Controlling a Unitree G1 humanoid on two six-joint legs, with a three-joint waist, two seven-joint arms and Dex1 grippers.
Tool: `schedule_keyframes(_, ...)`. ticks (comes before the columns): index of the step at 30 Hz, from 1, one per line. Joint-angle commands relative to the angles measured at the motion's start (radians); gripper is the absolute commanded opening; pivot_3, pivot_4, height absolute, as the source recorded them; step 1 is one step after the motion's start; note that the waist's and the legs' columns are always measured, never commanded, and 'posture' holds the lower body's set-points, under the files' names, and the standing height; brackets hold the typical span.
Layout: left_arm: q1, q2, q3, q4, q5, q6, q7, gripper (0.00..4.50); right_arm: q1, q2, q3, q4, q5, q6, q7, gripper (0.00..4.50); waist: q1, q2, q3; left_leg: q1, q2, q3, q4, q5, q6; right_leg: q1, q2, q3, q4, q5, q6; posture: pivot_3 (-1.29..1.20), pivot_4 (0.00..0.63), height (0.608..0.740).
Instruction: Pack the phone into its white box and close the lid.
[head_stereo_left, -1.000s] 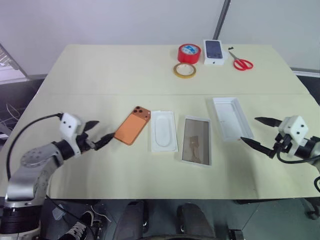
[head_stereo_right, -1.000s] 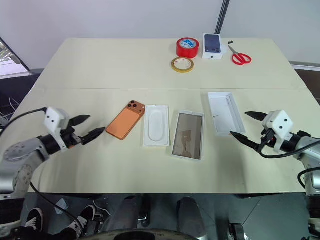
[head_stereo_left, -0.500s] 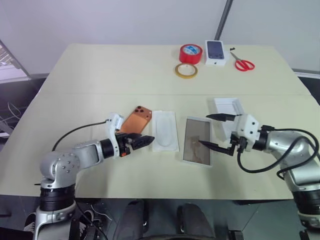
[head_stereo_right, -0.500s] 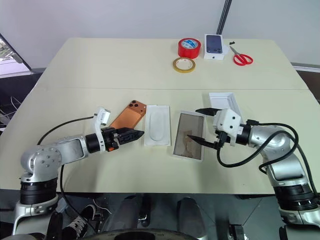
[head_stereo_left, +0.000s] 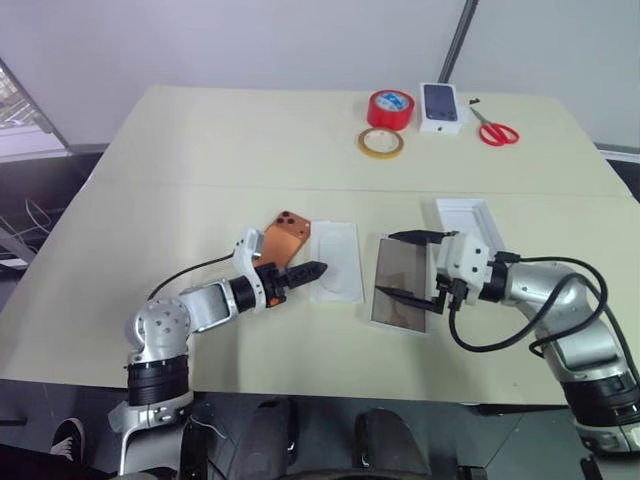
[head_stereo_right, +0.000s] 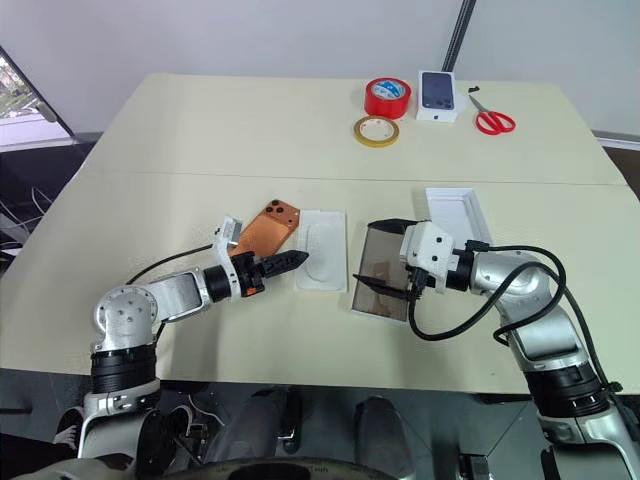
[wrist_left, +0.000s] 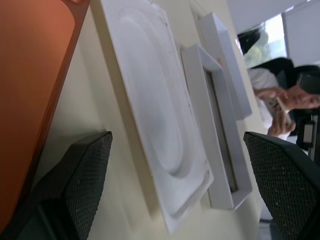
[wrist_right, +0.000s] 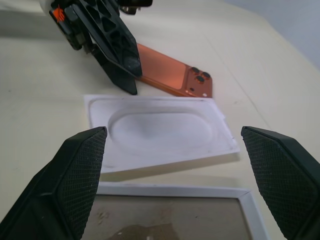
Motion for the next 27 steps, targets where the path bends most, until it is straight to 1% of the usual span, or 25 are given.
schedule_keyframes(1,-0.011,-0.025,0.007,0.048,0.001,-0.005,0.015,4.42,-0.009,0.008,-0.008,-0.014,-0.008,-0.013,-0.012,4.49,-0.001,0.000,0.000,0.000,0.000,0.000,0.000,0.000,0.000,0.000,0.000,0.000,0.000,0.000,0.000,0.00,0.150,0.728)
schedule_keyframes(7,-0.028,-0.062,-0.025,0.077,0.030,-0.011,0.034,4.42,-0.006,0.021,-0.003,-0.022,-0.023,-0.018,-0.024,4.49,0.000,0.000,0.000,0.000,0.000,0.000,0.000,0.000,0.000,0.000,0.000,0.000,0.000,0.000,0.000,0.00,0.150,0.728)
schedule_keyframes(8,-0.028,-0.055,-0.029,0.080,0.032,-0.007,0.027,4.20,-0.005,0.022,-0.006,-0.024,-0.022,-0.016,-0.026,4.50,0.000,0.000,0.000,0.000,0.000,0.000,0.000,0.000,0.000,0.000,0.000,0.000,0.000,0.000,0.000,0.00,0.150,0.728)
schedule_keyframes(10,-0.028,-0.045,-0.037,0.081,0.035,-0.001,0.014,3.58,-0.004,0.024,-0.010,-0.027,-0.021,-0.013,-0.027,4.50,-0.002,0.000,0.000,0.000,0.000,0.000,0.000,0.000,0.000,0.000,0.000,0.000,0.000,0.000,0.000,0.00,0.150,0.728)
schedule_keyframes(12,-0.032,-0.046,-0.027,0.097,0.033,0.006,0.024,2.59,-0.001,0.021,-0.014,-0.024,-0.025,-0.019,-0.029,4.50,-0.003,0.000,0.000,0.000,0.000,0.000,0.000,0.000,0.000,0.000,0.000,0.000,0.000,0.000,0.000,0.00,0.150,0.728)
schedule_keyframes(13,-0.035,-0.045,-0.022,0.105,0.033,0.009,0.025,2.00,0.000,0.020,-0.015,-0.022,-0.027,-0.022,-0.032,4.50,-0.003,0.000,0.000,0.000,0.000,0.000,0.000,0.000,0.000,0.000,0.000,0.000,0.000,0.000,0.000,0.00,0.150,0.728)
schedule_keyframes(14,-0.039,-0.042,-0.021,0.112,0.039,0.013,0.030,1.55,0.000,0.019,-0.017,-0.022,-0.027,-0.023,-0.032,4.50,-0.002,0.000,0.000,0.000,0.000,0.000,0.000,0.000,0.000,0.000,0.000,0.000,0.000,0.000,0.000,0.00,0.150,0.728)
schedule_keyframes(15,-0.043,-0.047,-0.011,0.123,0.041,0.014,0.041,0.96,0.001,0.019,-0.019,-0.022,-0.027,-0.024,-0.033,4.50,-0.001,0.000,0.000,0.000,0.000,0.000,0.000,0.000,0.000,0.000,0.000,0.000,0.000,0.000,0.000,0.00,0.150,0.728)
schedule_keyframes(16,-0.045,-0.050,-0.005,0.131,0.042,0.015,0.048,0.59,0.001,0.018,-0.020,-0.022,-0.027,-0.024,-0.033,4.50,-0.001,0.000,0.000,0.001,0.000,0.000,0.000,0.000,0.000,0.001,0.000,0.000,0.000,0.000,0.000,0.00,0.150,0.728)
schedule_keyframes(17,-0.048,-0.053,0.001,0.136,0.042,0.017,0.053,0.04,0.002,0.018,-0.021,-0.021,-0.026,-0.024,-0.033,4.50,-0.002,0.000,-0.001,0.002,0.000,0.000,0.000,0.000,0.000,0.002,0.000,0.000,0.000,0.000,0.000,0.00,0.150,0.728)
schedule_keyframes(21,-0.059,-0.066,0.034,0.136,0.027,0.026,0.091,0.04,0.034,0.002,-0.022,-0.042,0.002,-0.006,-0.001,4.50,-0.002,0.001,-0.001,0.005,0.000,0.000,-0.001,-0.002,0.003,0.004,0.000,0.000,0.000,0.000,0.000,0.00,0.150,0.728)
schedule_keyframes(23,-0.070,-0.074,0.072,0.133,-0.010,0.043,0.106,0.04,0.089,-0.028,-0.013,-0.090,0.040,0.030,0.051,4.50,-0.002,0.001,-0.001,0.005,0.000,-0.001,-0.002,-0.002,0.003,0.005,0.000,0.000,0.000,0.000,0.000,0.00,0.150,0.728)
schedule_keyframes(25,-0.077,-0.060,0.076,0.113,-0.023,0.064,0.104,0.04,0.144,-0.065,-0.007,-0.132,0.075,0.066,0.103,4.50,-0.003,0.001,-0.001,0.005,0.000,-0.001,-0.002,-0.002,0.003,0.005,0.000,0.000,-0.001,0.000,0.000,0.00,0.150,0.728)
schedule_keyframes(27,-0.083,-0.047,0.082,0.098,-0.036,0.072,0.105,0.04,0.176,-0.094,0.000,-0.143,0.066,0.071,0.128,4.50,-0.008,0.000,0.000,0.005,0.000,-0.001,-0.002,-0.002,0.003,0.005,0.000,0.000,-0.001,0.000,0.000,0.00,0.150,0.728)
